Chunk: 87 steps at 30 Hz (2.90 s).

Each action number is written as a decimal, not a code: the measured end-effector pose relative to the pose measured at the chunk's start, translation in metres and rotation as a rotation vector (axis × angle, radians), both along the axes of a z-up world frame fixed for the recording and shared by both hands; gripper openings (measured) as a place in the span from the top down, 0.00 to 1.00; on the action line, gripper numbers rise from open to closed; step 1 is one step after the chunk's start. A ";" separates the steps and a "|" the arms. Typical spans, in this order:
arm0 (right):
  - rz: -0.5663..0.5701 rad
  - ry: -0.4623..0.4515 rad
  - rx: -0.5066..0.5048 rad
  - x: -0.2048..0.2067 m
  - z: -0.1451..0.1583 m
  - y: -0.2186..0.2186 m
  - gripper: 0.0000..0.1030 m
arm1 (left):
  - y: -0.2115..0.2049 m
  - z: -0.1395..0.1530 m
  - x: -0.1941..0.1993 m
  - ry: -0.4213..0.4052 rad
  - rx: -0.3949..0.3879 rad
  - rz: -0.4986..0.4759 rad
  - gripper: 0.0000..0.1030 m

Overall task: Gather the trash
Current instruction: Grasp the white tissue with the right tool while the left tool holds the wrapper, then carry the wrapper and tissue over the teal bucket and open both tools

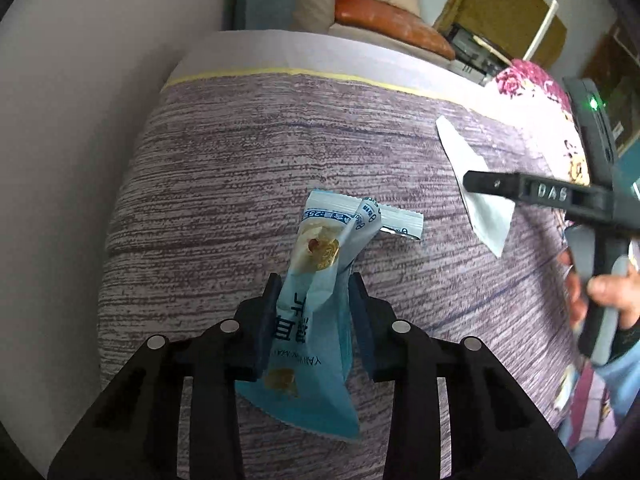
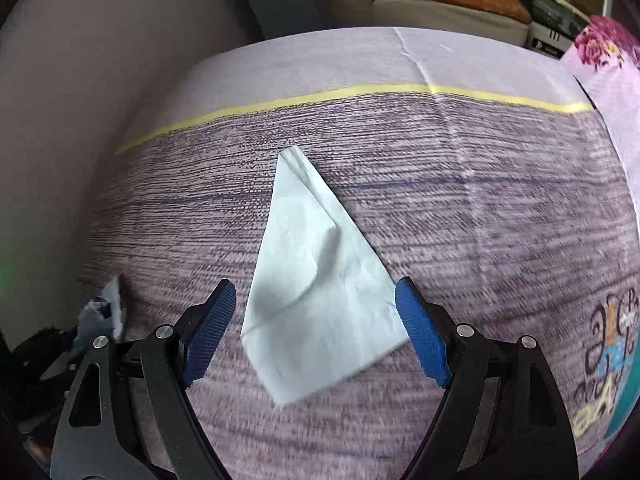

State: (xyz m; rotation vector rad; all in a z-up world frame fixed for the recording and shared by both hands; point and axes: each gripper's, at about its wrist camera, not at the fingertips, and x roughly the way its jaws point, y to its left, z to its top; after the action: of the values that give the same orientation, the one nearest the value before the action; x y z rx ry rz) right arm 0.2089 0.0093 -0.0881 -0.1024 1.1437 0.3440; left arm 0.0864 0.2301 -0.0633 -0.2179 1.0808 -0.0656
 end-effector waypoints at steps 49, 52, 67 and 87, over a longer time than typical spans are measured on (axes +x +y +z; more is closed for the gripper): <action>-0.411 -0.244 0.286 -0.099 0.110 -0.361 0.95 | -0.395 0.051 0.045 -0.028 0.042 -0.491 0.66; -0.475 -0.261 0.289 -0.110 0.109 -0.396 0.95 | -0.430 0.048 0.047 -0.023 0.050 -0.539 0.66; -0.665 -0.246 0.288 -0.140 0.082 -0.505 0.95 | -0.543 0.018 0.051 0.037 0.059 -0.698 0.66; -0.722 -0.201 0.230 -0.138 0.070 -0.542 0.95 | -0.582 -0.006 0.072 0.049 0.050 -0.713 0.15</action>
State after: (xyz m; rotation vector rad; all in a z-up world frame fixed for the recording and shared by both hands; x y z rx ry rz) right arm 0.0707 -0.5327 -0.0184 0.4621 0.8661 -0.1777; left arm 0.1588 -0.3517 -0.0688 0.2217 1.1639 -0.6731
